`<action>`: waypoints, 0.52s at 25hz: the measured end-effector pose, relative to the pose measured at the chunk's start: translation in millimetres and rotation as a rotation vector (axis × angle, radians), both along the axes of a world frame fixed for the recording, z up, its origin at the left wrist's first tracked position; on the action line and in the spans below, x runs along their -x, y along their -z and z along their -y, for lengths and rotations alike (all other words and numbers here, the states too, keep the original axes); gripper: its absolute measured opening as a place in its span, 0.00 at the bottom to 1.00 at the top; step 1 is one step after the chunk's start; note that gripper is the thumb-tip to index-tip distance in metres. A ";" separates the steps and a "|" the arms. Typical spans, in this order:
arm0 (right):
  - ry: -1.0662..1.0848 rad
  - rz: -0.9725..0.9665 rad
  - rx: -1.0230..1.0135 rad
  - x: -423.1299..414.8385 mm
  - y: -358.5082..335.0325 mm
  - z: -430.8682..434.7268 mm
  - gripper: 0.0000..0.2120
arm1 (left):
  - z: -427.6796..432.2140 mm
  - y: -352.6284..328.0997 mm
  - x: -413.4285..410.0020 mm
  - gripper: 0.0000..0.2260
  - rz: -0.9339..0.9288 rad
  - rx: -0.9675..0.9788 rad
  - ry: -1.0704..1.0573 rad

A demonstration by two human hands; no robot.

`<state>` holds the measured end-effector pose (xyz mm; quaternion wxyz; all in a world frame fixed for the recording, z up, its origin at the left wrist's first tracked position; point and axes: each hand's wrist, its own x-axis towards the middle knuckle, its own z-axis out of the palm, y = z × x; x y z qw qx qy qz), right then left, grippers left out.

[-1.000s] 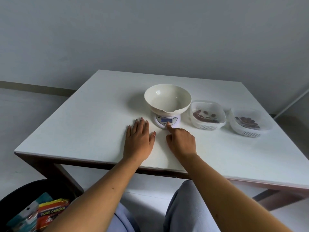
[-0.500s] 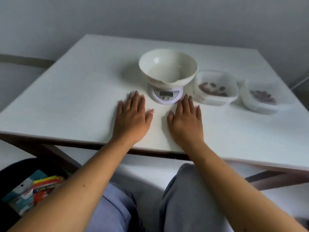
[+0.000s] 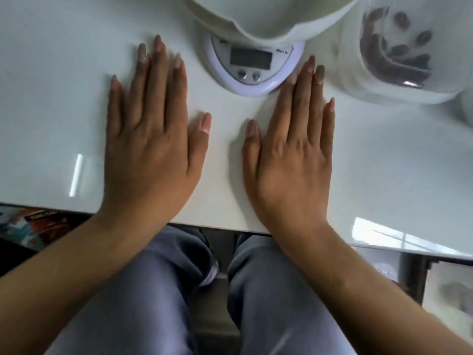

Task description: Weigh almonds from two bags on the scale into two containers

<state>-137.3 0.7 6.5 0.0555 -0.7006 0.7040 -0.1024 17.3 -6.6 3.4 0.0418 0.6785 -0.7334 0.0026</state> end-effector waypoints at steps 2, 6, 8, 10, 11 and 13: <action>0.014 -0.018 -0.043 0.1 -3.6 2.7 0.30 | 0.6 -3.2 5.4 0.28 0.033 -0.037 -0.018; 0.011 0.003 -0.187 -4.2 -17.6 9.4 0.31 | 5.7 -13.7 7.6 0.27 0.012 -0.147 -0.031; 0.011 0.031 -0.392 0.1 -40.6 9.7 0.34 | 2.9 -32.5 2.9 0.28 -0.033 -0.281 -0.019; 0.032 0.130 -0.598 1.6 -82.0 11.1 0.36 | 4.0 -70.8 1.1 0.29 -0.118 -0.432 -0.058; 0.042 0.161 -0.663 0.1 -109.3 13.4 0.36 | 8.2 -97.9 1.9 0.29 -0.159 -0.484 -0.093; 0.047 0.198 -0.641 -2.0 -169.9 16.2 0.36 | 16.2 -158.8 7.4 0.28 -0.222 -0.425 -0.103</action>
